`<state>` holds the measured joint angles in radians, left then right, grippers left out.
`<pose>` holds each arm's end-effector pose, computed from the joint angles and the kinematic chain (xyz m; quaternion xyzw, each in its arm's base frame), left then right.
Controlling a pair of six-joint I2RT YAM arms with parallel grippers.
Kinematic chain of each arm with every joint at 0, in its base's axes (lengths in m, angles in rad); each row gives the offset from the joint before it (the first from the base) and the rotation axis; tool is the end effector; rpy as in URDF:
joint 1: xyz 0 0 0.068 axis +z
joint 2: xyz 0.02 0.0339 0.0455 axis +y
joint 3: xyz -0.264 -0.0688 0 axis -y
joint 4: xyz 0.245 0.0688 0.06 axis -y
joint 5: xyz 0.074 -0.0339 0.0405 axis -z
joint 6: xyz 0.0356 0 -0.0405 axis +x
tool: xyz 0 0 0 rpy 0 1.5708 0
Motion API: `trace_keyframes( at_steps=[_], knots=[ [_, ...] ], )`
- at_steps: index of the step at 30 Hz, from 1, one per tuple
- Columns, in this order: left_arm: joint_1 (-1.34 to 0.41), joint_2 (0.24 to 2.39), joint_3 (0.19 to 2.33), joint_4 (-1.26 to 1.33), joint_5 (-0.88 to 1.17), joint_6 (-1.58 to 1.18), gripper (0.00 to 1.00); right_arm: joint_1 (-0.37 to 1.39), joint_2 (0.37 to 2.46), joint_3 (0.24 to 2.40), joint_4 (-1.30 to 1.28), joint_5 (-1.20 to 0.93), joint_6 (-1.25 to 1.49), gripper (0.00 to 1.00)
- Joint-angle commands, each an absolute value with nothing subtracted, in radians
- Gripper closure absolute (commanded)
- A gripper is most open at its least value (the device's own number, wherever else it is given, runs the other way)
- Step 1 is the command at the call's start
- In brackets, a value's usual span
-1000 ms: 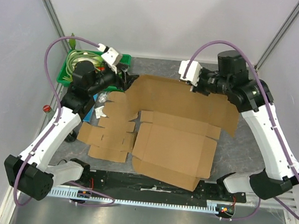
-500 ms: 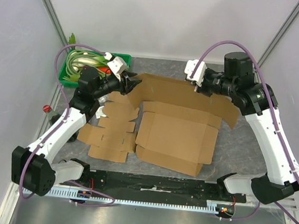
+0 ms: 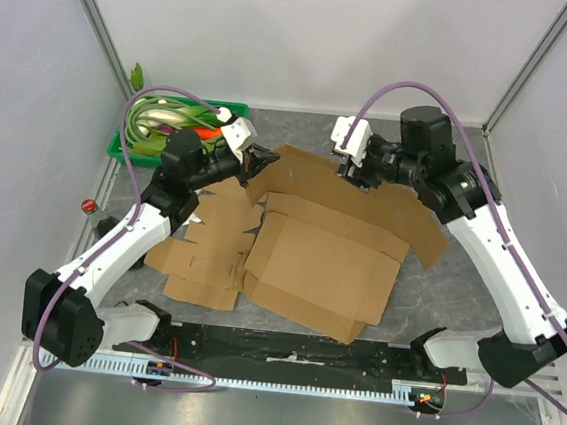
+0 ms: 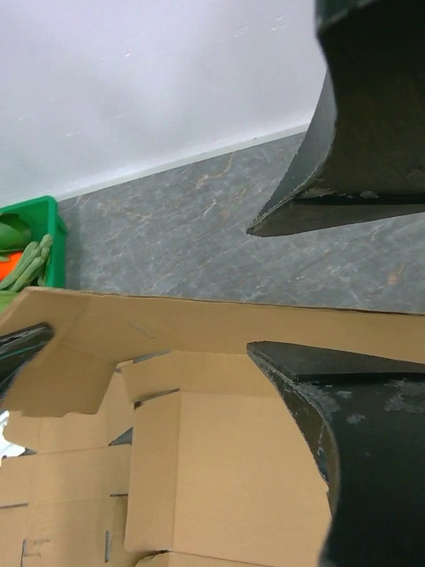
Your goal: Fold the paper box
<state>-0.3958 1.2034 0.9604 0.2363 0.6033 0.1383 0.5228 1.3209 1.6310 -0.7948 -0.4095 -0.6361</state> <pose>0.2512 -0.1269 0.3585 0.3807 0.5982 -0.2954 0.6403 0.2217 0.1441 0.4515 -0.5469 0.6439 0.1451 0.5150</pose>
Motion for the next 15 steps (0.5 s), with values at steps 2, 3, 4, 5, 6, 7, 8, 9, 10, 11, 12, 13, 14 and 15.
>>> trace_keyframes(
  at_steps=[2,3,4,5,6,7,8,9,10,11,12,13,14,15],
  knots=[
    [-0.434,1.187,1.009,0.285,0.571,0.166,0.97,0.581,1.397,1.697,-0.758,-0.365,-0.58,0.4],
    [-0.44,1.19,1.008,0.288,0.563,0.164,0.97,0.589,1.404,1.698,-0.75,-0.354,-0.562,0.39],
    [-0.46,1.192,1.009,0.29,0.53,0.164,0.97,0.609,1.416,1.695,-0.741,-0.341,-0.552,0.39],
    [-0.469,1.192,1.009,0.293,0.506,0.158,0.97,0.62,1.422,1.687,-0.732,-0.31,-0.534,0.4],
    [-0.479,1.196,1.009,0.298,0.479,0.137,0.97,0.629,1.427,1.687,-0.715,-0.289,-0.5,0.41],
    [-0.497,1.198,1.008,0.317,0.406,0.117,0.97,0.647,1.439,1.686,-0.706,-0.266,-0.477,0.44],
    [-0.508,1.2,1.006,0.327,0.358,0.056,0.96,0.656,1.445,1.684,-0.695,-0.186,-0.453,0.56],
    [-0.518,1.203,1.005,0.339,0.306,0.013,0.96,0.661,1.445,1.675,-0.645,-0.131,-0.419,0.65],
    [-0.541,1.204,1.005,0.345,0.188,-0.042,0.96,0.664,1.439,1.663,-0.615,-0.085,-0.335,0.81],
    [-0.552,1.206,1.002,0.354,0.142,-0.092,0.96,0.663,1.431,1.634,-0.595,-0.057,-0.316,0.88],
    [-0.561,1.207,0.997,0.362,0.097,-0.2,0.95,0.663,1.422,1.614,-0.545,-0.037,-0.298,0.93],
    [-0.584,1.218,0.991,0.371,0.019,-0.246,0.95,0.664,1.401,1.591,-0.514,-0.032,-0.258,1.0],
    [-0.595,1.227,0.992,0.374,-0.026,-0.293,0.95,0.663,1.388,1.548,-0.487,-0.034,-0.236,1.0],
    [-0.609,1.241,0.996,0.376,-0.064,-0.377,0.95,0.664,1.378,1.528,-0.433,-0.05,-0.223,1.0]
  ],
)
